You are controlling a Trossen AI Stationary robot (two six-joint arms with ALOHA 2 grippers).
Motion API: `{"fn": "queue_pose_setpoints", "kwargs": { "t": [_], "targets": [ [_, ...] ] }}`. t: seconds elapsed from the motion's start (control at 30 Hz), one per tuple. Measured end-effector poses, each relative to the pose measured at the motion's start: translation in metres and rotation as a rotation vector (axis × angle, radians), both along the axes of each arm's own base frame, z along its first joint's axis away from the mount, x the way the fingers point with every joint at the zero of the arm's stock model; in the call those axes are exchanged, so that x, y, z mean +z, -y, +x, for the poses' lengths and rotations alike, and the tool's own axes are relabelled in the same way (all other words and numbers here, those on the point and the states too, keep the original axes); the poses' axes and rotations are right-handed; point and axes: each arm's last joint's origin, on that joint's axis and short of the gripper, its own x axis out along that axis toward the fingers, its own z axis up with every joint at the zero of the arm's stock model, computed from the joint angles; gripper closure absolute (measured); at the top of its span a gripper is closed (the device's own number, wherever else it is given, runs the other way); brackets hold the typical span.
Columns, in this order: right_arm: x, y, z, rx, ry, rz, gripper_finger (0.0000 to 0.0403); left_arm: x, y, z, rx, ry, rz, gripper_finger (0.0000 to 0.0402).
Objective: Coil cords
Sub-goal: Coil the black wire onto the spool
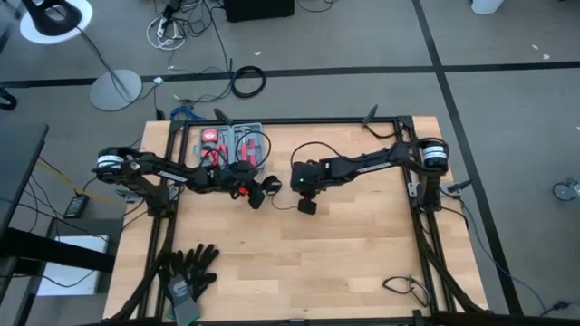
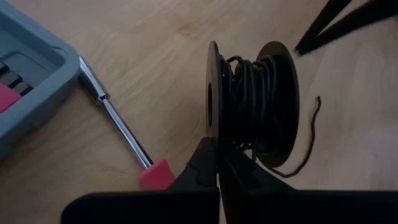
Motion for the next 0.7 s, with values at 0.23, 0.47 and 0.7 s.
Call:
{"fn": "queue_pose_setpoints", "kwargs": {
  "t": [0.23,0.47,0.7],
  "targets": [
    [0.029,-0.007,-0.027,-0.018,0.003,-0.067,0.04,0.0,0.0,0.0,-0.003,-0.001,0.003,0.0401],
    [0.02,-0.011,-0.059,-0.076,0.301,-0.076,0.0399,0.0,0.0,0.0,-0.004,-0.001,0.004,0.0401],
    [0.001,-0.012,-0.072,-0.187,0.702,0.033,0.0399,0.001,0.0,0.001,-0.004,0.008,0.007,0.0401]
  ]
}}
